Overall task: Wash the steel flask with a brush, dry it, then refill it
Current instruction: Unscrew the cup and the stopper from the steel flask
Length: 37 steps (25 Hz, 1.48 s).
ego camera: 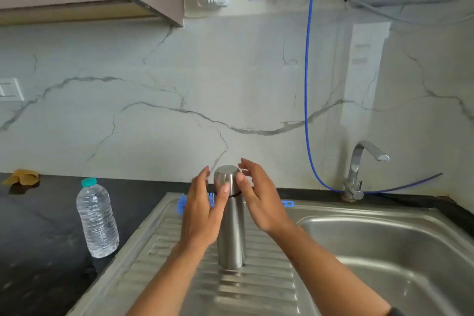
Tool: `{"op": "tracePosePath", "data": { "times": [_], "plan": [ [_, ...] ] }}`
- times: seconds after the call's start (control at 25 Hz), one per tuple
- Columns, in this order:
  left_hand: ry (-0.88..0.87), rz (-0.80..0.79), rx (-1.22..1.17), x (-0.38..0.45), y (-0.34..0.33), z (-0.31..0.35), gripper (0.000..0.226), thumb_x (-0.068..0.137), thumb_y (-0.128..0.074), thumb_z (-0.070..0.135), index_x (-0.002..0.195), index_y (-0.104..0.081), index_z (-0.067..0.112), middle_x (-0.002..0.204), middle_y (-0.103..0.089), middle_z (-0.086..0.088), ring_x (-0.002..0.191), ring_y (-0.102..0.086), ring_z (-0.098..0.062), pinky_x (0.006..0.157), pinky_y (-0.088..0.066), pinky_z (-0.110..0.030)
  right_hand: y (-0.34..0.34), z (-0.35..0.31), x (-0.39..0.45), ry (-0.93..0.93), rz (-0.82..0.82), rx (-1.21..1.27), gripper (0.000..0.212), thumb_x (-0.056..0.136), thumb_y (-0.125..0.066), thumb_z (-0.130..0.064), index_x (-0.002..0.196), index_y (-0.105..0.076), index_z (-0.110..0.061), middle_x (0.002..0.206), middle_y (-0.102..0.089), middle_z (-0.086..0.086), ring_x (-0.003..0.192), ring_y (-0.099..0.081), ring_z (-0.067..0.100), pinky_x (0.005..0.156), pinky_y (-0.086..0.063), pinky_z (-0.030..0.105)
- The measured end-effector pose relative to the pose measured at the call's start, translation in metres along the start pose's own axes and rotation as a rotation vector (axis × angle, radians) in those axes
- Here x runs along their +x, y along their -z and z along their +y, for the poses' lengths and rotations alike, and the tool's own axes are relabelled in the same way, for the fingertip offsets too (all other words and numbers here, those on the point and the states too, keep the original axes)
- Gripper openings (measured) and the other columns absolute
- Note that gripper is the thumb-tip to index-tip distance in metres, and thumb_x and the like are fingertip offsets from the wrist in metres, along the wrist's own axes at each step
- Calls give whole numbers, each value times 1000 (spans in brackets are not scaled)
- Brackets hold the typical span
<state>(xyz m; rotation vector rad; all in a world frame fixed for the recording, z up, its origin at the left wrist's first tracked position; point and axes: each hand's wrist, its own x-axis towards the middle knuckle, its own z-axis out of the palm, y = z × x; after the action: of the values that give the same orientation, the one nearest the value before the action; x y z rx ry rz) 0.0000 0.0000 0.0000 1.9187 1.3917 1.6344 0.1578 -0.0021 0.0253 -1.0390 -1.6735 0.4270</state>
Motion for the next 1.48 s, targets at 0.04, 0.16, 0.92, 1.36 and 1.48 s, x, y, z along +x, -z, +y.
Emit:
{"op": "tracePosePath", "data": {
  "times": [0.04,0.16,0.92,1.36,1.48],
  "plan": [
    [10,-29,-91,-4,-3,-4,74,90,-48,74,149,-42,30,141,-57,15,132,-52,-4,108,-47,-39,-4,-1,2,-17,-17,42,55,103,-45,-55,151,-42,-27,142,-54,-15,131,-50,-1,108,-48,34],
    [55,-143,-172,-16,-14,-12,59,85,-70,63,135,-49,41,118,-68,20,113,-66,-4,91,-55,-29,-10,-6,10,-59,-87,64,57,96,-55,-59,145,-48,-30,125,-65,-13,116,-61,3,102,-52,35],
    [282,-160,-299,-10,-35,-31,51,61,-90,18,106,-67,20,93,-76,2,86,-73,-12,77,-62,-35,-21,7,55,-113,-357,411,28,70,-84,-15,94,-69,-10,87,-71,14,81,-70,28,78,-58,41],
    [248,-169,-314,-15,-31,-29,55,63,-89,28,113,-65,25,100,-77,3,94,-74,-12,85,-62,-40,36,-61,61,-151,-582,-427,73,76,-68,-78,128,-55,-29,119,-63,-5,100,-63,12,90,-52,34],
    [240,-159,-310,-17,-30,-26,55,65,-90,26,115,-65,25,101,-77,5,95,-73,-11,86,-60,-39,16,-81,62,-41,-596,-865,66,83,-58,-79,113,-59,-20,105,-60,1,91,-58,20,67,-42,30]
  ]
}}
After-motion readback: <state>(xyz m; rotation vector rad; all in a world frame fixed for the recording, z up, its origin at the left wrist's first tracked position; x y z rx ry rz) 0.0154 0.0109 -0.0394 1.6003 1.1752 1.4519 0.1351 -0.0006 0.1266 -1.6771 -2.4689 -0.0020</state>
